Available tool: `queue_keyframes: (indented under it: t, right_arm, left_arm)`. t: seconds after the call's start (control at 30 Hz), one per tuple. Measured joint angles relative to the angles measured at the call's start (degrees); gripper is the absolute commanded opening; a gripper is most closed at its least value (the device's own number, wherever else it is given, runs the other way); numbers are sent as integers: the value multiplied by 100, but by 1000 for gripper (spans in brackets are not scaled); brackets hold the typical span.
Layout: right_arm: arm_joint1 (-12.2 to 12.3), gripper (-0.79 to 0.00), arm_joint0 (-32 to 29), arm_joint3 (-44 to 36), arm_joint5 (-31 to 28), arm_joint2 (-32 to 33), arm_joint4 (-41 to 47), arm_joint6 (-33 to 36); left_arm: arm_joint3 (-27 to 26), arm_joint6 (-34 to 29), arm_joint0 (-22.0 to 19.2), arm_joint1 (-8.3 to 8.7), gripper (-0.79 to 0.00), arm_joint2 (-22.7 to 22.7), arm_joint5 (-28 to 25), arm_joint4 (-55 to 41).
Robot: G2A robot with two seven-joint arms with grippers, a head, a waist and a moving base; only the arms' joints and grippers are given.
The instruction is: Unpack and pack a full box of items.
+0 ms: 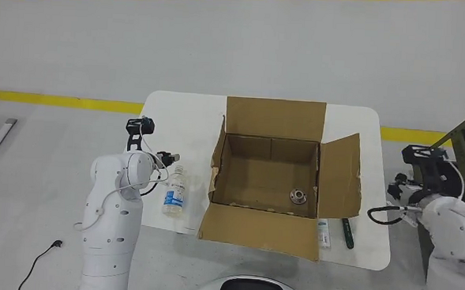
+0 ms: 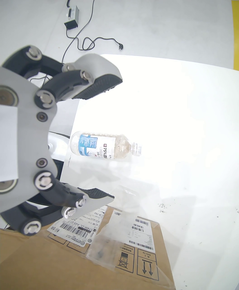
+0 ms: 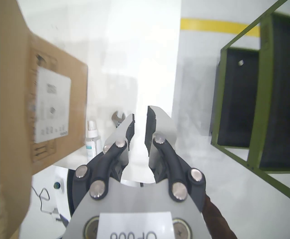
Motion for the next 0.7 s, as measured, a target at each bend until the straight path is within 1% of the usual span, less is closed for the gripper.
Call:
queue_keyframes:
  t: [0.07,0.13,0.27,0.33,0.43,0.53,0.7]
  right_arm:
    - [22,-785,199,-318,-41,62,218,-70]
    - [38,-785,421,-569,-69,-54,455,-99]
    - [60,-785,804,-816,-184,-603,818,-60]
    - [76,-785,995,-852,-253,-914,771,-1]
    - [84,-785,1306,-777,-284,-1520,640,117]
    - [83,-785,1598,-555,-322,-2197,322,306]
    - [31,-785,2081,104,-207,-3317,-251,538]
  left_arm:
    - [0,0,0,0,0,0,0,0]
    - [0,0,0,0,0,0,0,0]
    - [0,0,0,0,0,0,0,0]
    - [0,0,0,0,0,0,0,0]
    - [0,0,0,0,0,0,0,0]
    - [0,0,0,0,0,0,0,0]
    - [0,0,0,0,0,0,0,0]
